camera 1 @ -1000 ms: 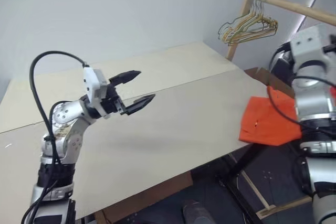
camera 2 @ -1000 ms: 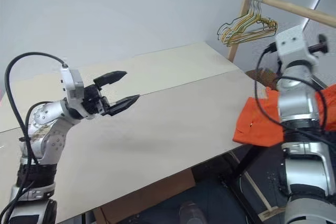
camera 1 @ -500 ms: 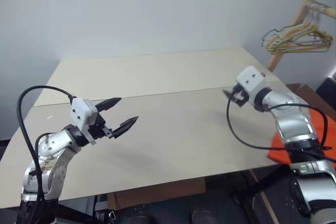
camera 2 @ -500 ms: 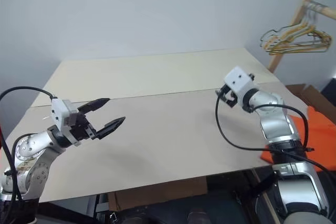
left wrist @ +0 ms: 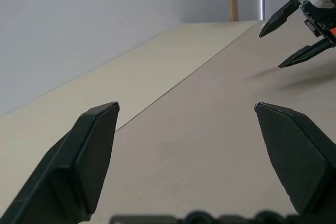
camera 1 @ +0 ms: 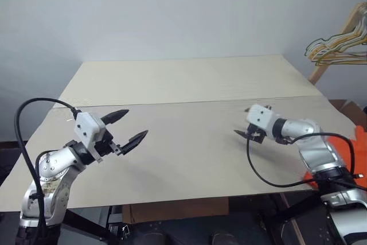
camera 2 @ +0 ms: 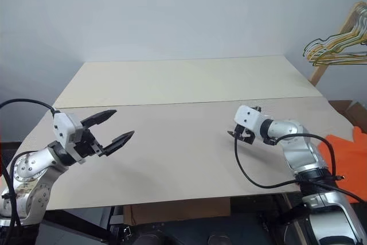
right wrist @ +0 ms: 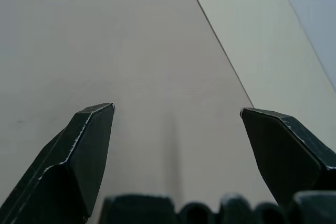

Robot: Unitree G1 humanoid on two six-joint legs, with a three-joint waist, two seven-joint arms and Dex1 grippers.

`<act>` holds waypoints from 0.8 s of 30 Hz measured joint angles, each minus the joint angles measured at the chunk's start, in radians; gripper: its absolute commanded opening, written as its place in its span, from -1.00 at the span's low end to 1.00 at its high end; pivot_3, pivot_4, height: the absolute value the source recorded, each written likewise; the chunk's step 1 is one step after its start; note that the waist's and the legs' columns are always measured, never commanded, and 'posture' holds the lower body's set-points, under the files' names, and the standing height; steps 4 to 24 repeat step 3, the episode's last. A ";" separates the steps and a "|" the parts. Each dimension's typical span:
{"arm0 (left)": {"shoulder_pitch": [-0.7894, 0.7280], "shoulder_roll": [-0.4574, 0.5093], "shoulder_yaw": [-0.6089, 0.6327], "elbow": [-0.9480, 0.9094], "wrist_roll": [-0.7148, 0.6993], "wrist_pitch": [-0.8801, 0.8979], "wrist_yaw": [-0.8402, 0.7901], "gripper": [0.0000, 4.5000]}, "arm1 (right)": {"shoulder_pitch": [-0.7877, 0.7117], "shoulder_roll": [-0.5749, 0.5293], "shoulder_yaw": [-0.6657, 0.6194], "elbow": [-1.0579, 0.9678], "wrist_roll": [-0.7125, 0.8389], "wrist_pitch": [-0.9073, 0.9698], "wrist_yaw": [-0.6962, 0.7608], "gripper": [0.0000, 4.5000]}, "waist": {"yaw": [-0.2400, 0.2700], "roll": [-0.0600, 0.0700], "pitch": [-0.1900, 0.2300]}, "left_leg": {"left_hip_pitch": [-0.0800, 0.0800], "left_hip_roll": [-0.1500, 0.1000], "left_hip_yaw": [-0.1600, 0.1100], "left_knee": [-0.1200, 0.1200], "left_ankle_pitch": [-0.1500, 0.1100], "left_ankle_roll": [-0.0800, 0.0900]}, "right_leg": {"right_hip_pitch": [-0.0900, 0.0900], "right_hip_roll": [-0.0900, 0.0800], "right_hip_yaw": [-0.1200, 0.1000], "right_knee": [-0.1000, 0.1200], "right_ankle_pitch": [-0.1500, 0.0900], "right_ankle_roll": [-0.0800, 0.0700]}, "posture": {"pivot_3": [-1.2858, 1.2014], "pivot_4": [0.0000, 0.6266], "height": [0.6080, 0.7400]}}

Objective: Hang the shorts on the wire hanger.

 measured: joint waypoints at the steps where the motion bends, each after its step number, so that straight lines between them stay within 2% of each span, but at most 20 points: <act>1: 0.001 0.000 0.000 0.000 0.002 -0.001 0.000 1.00 | 0.000 0.000 0.000 0.000 -0.005 -0.003 0.000 0.98 | 0.000 0.000 0.000 | 0.000 0.000 0.000 0.000 0.000 0.000 | 0.000 0.000 0.000 0.000 0.000 0.000 | 0.11 -1.00 1.00; 24: 0.005 0.000 -0.002 0.000 0.006 -0.002 0.000 1.00 | 0.000 0.000 0.000 0.000 -0.016 -0.010 0.000 0.98 | 0.000 -0.001 0.000 | 0.000 0.000 0.000 0.000 0.000 0.000 | 0.000 0.000 0.000 0.000 0.000 -0.001 | 0.12 -1.00 1.00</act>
